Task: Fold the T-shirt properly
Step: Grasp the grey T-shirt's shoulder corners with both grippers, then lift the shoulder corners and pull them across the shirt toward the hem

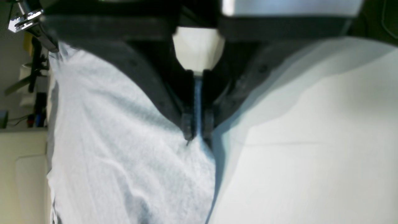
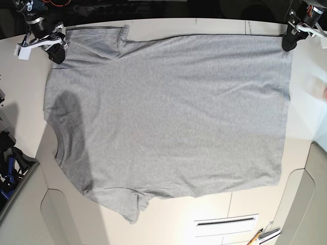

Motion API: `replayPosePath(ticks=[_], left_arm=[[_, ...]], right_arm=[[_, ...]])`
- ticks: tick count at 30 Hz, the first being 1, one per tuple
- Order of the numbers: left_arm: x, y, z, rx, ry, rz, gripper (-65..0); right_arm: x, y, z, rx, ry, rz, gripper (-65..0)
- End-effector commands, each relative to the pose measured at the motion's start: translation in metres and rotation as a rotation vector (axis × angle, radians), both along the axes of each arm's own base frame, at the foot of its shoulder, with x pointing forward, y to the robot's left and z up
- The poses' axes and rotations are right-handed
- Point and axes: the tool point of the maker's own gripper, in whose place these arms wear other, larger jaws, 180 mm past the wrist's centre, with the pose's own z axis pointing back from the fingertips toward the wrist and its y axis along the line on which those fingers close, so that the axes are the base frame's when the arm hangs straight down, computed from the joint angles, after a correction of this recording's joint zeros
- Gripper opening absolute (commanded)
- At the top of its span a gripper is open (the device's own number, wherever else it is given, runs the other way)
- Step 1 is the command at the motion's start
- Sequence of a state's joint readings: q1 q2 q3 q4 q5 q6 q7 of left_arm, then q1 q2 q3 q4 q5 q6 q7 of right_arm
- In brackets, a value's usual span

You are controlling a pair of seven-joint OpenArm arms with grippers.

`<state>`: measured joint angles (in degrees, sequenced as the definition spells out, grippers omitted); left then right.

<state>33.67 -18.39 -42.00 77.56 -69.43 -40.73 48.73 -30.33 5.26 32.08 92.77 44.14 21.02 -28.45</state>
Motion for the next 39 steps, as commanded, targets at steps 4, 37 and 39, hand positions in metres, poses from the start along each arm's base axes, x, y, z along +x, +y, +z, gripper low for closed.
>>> replayPosePath(ticks=[4,37,39], left_arm=[[-0.007,-0.006,0.001,-0.001,0.055,-0.060,-65.0],[0.100,-0.007,0.089,0.201,-0.253,-0.174,-65.0],[0.105,-0.005,0.091,0.213,-0.259,-0.176,-65.0]], right_arm=[[-0.008,0.000,0.008,-0.002,-0.022,0.027,-65.0],[0.090,0.036,0.092,-0.239,-0.322,0.283,-65.0],[0.099,0.038,0.091,-0.231,-0.332,0.284,-65.0]])
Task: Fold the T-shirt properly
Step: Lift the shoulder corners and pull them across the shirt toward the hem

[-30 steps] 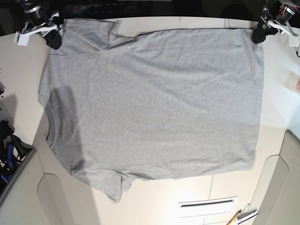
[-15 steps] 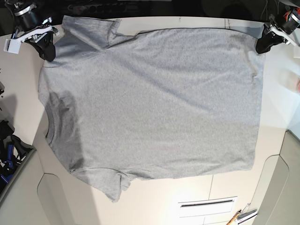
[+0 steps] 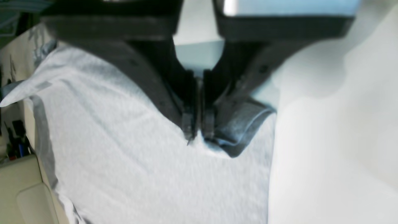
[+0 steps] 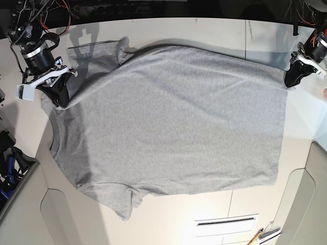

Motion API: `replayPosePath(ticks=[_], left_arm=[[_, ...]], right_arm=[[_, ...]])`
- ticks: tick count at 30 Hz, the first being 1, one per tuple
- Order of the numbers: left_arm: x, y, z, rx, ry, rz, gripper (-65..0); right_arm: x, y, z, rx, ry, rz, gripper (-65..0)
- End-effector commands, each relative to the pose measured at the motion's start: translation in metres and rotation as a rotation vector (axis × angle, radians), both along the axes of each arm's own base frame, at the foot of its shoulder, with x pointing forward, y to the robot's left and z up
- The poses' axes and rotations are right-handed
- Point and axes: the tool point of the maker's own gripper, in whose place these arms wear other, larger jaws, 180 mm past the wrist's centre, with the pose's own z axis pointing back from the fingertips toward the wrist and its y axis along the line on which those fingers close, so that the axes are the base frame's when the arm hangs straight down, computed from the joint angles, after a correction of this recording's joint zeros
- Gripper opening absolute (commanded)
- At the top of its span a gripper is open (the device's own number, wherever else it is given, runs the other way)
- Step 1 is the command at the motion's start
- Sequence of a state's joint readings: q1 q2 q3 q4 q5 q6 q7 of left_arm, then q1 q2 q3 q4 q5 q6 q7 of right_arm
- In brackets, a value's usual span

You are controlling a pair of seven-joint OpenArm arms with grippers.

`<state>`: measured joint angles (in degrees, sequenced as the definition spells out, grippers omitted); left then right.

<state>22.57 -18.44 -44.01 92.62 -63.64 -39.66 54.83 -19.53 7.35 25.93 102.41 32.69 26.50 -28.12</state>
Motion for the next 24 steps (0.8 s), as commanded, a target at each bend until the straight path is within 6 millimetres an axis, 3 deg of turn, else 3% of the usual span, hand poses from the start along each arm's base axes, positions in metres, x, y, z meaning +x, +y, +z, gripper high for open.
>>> replayPosePath(ticks=[1,7,24], left_arm=[[0.007,0.006,0.014,0.016,-0.048,-0.001,-65.0],[0.007,0.008,0.015,0.023,-0.046,-0.004,-65.0],[0.007,0.008,0.015,0.022,-0.047,-0.004,-65.0]], right_arm=[[0.009,-0.002,0.010,0.004,-0.045,-0.002,-65.0],[0.016,-0.007,-0.008,0.031,-0.011,-0.024,-65.0],[0.018,-0.006,-0.005,0.047,-0.021,-0.025,-65.0]])
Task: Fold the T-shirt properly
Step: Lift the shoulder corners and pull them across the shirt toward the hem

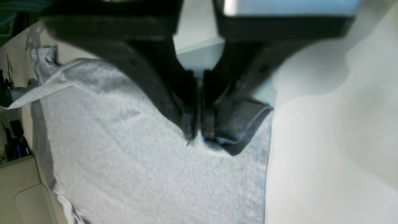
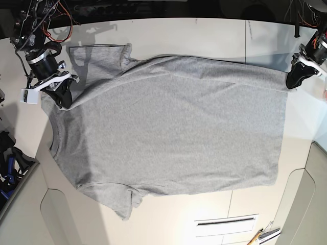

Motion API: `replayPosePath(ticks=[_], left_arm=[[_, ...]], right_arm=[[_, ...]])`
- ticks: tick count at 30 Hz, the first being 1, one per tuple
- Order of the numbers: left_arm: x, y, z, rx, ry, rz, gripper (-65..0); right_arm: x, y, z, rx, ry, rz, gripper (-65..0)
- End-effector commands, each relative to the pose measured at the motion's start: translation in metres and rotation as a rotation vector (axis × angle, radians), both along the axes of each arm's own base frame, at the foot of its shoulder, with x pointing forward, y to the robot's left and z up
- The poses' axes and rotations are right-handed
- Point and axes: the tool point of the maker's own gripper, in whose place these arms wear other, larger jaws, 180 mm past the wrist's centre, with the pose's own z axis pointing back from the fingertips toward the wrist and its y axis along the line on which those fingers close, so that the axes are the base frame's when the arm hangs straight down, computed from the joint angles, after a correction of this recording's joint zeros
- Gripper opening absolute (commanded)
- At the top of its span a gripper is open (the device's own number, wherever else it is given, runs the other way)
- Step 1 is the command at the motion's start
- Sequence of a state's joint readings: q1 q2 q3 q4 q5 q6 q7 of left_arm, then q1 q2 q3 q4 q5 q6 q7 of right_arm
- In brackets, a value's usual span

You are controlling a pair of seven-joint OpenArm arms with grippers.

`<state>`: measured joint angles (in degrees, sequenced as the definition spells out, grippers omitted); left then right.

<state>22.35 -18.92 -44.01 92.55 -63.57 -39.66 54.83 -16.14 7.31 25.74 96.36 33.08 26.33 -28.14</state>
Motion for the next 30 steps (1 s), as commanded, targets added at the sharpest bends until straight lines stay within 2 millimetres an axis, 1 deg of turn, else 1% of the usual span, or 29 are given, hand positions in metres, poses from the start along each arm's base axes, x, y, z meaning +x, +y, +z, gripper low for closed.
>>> replayPosePath(ticks=[1,6,9,13,19,30], left_arm=[[0.006,0.005,0.014,0.014,-0.045,-0.001,-65.0],[0.007,0.006,0.015,0.015,-0.052,0.002,-65.0],[0.010,0.008,0.017,0.025,-0.063,0.007,-65.0],[0.009,0.010,0.014,0.045,-0.053,0.008,-65.0],[0.012,0.016,0.017,0.082,-0.074,0.030,-65.0],[0.027,0.020,0.024,0.122,-0.105,0.035,-65.0]], right_arm=[[0.008,-0.003,0.015,0.000,-0.057,0.000,-65.0],[0.011,-0.001,0.019,0.023,-0.075,0.000,-65.0],[0.019,-0.001,0.027,0.022,-0.100,0.001,-65.0],[0.029,-0.001,0.035,0.021,-0.129,0.002,-65.0],[0.039,-0.002,0.043,0.003,-0.154,0.003,-65.0],[0.056,-0.001,0.059,-0.008,-0.204,0.006,-65.0]])
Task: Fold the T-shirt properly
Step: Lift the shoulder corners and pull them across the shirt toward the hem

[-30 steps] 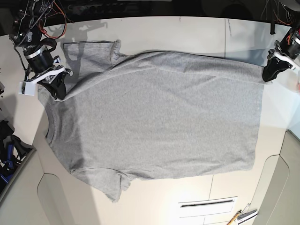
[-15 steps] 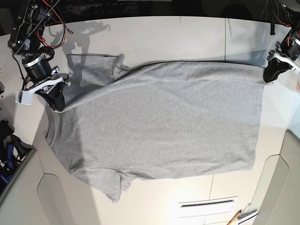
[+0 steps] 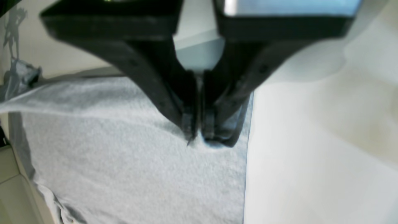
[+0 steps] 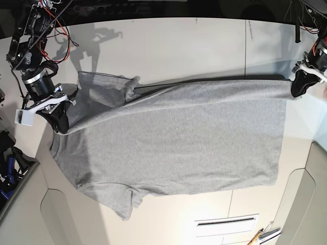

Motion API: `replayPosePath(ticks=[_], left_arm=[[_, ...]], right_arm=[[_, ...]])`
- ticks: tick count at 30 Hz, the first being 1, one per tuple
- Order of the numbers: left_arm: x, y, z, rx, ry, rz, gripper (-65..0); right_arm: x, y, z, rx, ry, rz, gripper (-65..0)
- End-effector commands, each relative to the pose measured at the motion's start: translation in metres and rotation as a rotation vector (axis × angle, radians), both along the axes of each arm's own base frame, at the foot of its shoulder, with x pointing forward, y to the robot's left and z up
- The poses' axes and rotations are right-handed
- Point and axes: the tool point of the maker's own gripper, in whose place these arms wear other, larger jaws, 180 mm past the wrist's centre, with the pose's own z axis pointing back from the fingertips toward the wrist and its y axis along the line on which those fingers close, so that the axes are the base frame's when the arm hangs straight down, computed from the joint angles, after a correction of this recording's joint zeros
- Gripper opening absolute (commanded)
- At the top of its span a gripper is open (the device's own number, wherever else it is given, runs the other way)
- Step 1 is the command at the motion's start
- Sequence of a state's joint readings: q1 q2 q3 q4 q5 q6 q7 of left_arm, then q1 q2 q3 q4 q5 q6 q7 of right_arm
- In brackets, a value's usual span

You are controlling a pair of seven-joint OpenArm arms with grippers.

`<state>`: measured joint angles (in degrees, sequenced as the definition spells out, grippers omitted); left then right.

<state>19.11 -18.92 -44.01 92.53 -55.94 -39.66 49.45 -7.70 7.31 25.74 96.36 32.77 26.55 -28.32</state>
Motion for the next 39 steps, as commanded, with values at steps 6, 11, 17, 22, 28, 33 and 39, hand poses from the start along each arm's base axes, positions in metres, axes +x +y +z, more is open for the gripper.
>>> replayPosePath(ticks=[6,11,17,22,28,33,39], left_arm=[[0.010,0.008,0.016,0.042,-0.052,0.002,-65.0],[0.012,0.012,0.017,0.077,-0.060,0.011,-65.0],[0.018,0.005,0.011,0.092,-0.045,-0.016,-65.0],[0.032,0.004,0.008,0.136,-0.040,-0.015,-65.0],[0.039,0.003,0.006,0.171,-0.029,-0.011,-65.0],[0.040,0.015,0.005,0.228,-0.012,0.027,-65.0],[0.040,0.018,0.006,0.252,-0.012,0.030,-65.0]], right_arm=[[0.015,-0.002,0.024,-0.012,-0.083,0.001,-65.0],[0.021,-0.005,0.028,-0.051,-0.093,-0.005,-65.0],[0.031,-0.012,0.034,-0.075,-0.100,-0.040,-65.0],[0.033,-0.008,0.029,-0.106,-0.084,-0.042,-65.0],[0.040,0.001,0.019,-0.198,-0.049,-0.059,-65.0],[0.054,0.002,0.022,-0.251,-0.048,-0.075,-65.0],[0.078,-0.008,0.003,-0.225,0.000,-0.110,-65.0]])
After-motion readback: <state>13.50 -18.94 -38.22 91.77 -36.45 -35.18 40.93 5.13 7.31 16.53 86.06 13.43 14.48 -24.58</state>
